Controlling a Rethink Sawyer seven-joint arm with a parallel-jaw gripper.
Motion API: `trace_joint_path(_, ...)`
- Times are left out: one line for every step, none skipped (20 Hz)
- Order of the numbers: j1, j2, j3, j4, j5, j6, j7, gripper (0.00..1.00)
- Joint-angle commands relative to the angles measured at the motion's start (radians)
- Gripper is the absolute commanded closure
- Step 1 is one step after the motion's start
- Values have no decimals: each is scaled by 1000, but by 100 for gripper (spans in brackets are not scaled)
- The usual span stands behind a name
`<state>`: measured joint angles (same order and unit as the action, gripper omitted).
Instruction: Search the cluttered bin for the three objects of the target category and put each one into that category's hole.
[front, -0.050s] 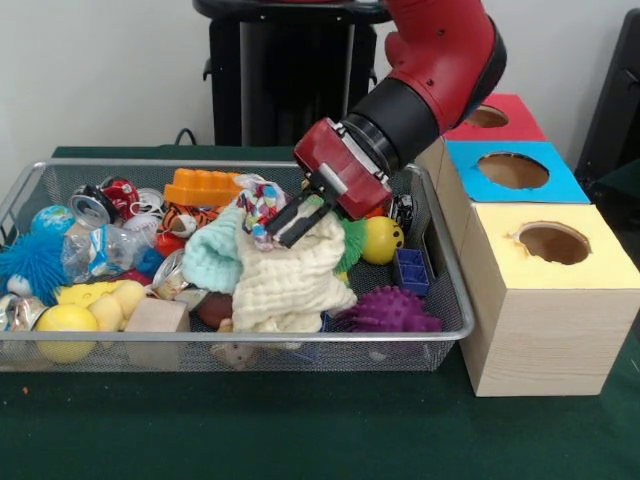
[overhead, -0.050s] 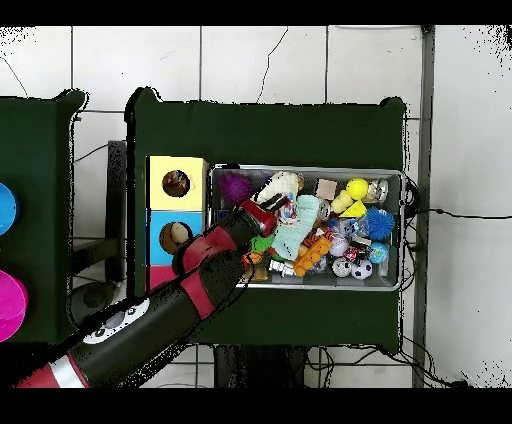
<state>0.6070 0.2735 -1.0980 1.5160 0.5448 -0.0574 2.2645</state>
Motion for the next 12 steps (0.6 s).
trace_joint_path(-64,64,117,-76,99,-84,205,100)
trace_joint_path(-78,46,143,-81,86,-98,196,100)
trace_joint_path(-101,22,178,-89,64,-112,184,100)
trace_joint_path(-129,-10,222,-96,33,-121,172,100)
trace_joint_path(-162,-45,272,-103,-6,-127,157,100)
trace_joint_path(-200,-84,328,-108,-50,-126,138,100)
trace_joint_path(-241,-130,387,-108,-100,-110,108,100)
trace_joint_path(-285,-177,450,-106,-147,-76,72,100)
trace_joint_path(-338,-228,523,-106,-210,-43,39,0)
trace_joint_path(-366,-254,560,-104,-230,-9,14,0)
trace_joint_path(-394,-279,598,-101,-249,26,-11,0)
trace_joint_path(-422,-305,636,-99,-269,60,-36,0)
